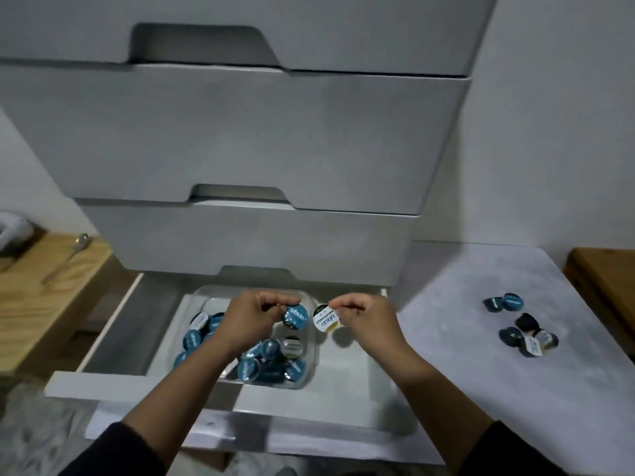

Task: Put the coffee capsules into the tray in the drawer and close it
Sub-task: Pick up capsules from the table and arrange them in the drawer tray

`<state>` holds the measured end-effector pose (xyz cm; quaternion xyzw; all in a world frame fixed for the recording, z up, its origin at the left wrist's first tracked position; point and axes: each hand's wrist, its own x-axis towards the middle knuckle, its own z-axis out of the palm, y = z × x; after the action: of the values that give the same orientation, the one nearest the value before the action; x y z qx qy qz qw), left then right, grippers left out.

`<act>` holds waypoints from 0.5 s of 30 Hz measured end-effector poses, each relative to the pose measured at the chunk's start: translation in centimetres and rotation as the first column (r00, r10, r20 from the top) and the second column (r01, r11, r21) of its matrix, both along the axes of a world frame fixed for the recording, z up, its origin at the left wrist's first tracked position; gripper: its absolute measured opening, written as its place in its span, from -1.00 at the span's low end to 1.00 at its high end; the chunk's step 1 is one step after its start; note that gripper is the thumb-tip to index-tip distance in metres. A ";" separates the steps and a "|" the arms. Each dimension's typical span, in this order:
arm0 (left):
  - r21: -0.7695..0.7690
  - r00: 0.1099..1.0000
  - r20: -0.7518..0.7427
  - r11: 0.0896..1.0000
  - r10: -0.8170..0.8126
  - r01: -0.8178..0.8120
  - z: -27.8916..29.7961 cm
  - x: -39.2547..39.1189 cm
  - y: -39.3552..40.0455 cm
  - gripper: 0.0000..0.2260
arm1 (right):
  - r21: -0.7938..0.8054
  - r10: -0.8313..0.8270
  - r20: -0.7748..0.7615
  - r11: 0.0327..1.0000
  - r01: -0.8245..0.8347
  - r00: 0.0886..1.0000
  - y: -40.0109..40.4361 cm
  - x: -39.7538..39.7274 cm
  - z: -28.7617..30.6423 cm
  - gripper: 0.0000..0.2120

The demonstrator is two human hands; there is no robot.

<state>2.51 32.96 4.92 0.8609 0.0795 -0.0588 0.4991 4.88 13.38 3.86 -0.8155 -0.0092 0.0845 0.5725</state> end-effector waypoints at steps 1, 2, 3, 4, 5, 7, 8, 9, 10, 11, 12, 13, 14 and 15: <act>0.021 0.999 -0.026 1.000 -0.018 0.019 -0.5 0.4 1.3 -0.78 | -0.025 -0.006 -0.008 1.000 0.006 1.000 1.2 0.2 -0.5 -0.79; 0.021 0.998 -0.050 0.999 -0.037 0.038 -1.1 1.0 2.3 -0.78 | -0.033 -0.013 -0.017 0.999 0.013 1.000 2.2 0.5 -1.1 -0.78; 0.023 0.996 -0.070 0.998 -0.057 0.059 -1.6 1.5 3.3 -0.78 | -0.030 -0.024 -0.029 0.999 0.024 0.999 3.1 0.6 -1.7 -0.78; 0.024 0.993 -0.080 0.996 -0.084 0.086 -2.2 2.1 4.1 -0.78 | -0.026 -0.040 -0.044 0.999 0.039 0.998 3.9 0.8 -2.3 -0.78; 0.033 0.990 -0.090 0.993 -0.113 0.116 -2.7 2.5 4.6 -0.78 | -0.034 -0.058 -0.061 0.998 0.056 0.996 4.6 0.9 -2.8 -0.78; 0.039 0.982 -0.101 0.985 -0.163 0.167 -3.4 3.4 5.3 -0.80 | -0.060 -0.085 -0.084 0.995 0.081 0.993 5.6 0.9 -3.7 -0.73; 0.035 0.978 -0.107 0.982 -0.179 0.184 -3.7 3.8 5.4 -0.81 | -0.064 -0.100 -0.088 0.993 0.094 0.991 6.0 1.0 -4.1 -0.69; 0.036 0.974 -0.117 0.979 -0.196 0.202 -4.0 4.2 5.6 -0.81 | -0.069 -0.117 -0.089 0.991 0.111 0.989 6.3 1.1 -4.3 -0.66; 0.040 0.968 -0.125 0.974 -0.218 0.225 -4.2 4.6 5.7 -0.82 | -0.083 -0.136 -0.090 0.988 0.128 0.987 6.6 1.1 -4.4 -0.65; 0.043 0.962 -0.135 0.969 -0.237 0.245 -4.3 5.1 5.8 -0.82 | -0.102 -0.155 -0.089 0.984 0.145 0.984 6.8 1.2 -4.5 -0.66; 0.040 0.957 -0.144 0.965 -0.252 0.260 -4.6 5.5 5.9 -0.82 | -0.121 -0.173 -0.092 0.979 0.161 0.981 6.9 1.4 -4.6 -0.68; 0.029 0.952 -0.159 0.963 -0.260 0.268 -4.7 5.8 6.0 -0.82 | -0.133 -0.188 -0.094 0.976 0.175 0.978 6.9 1.4 -4.6 -0.71; 0.017 0.947 -0.176 0.961 -0.269 0.276 -4.9 6.1 6.0 -0.82 | -0.144 -0.201 -0.100 0.972 0.185 0.975 6.9 1.5 -4.6 -0.73; 0.011 0.942 -0.191 0.959 -0.277 0.284 -5.1 6.4 6.1 -0.82 | -0.153 -0.210 -0.108 0.969 0.193 0.972 6.9 1.7 -4.7 -0.75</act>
<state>8.88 39.04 -0.15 0.8633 0.0041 -0.2086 0.4595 6.55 20.23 -0.83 -0.8439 0.1151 0.0764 0.5185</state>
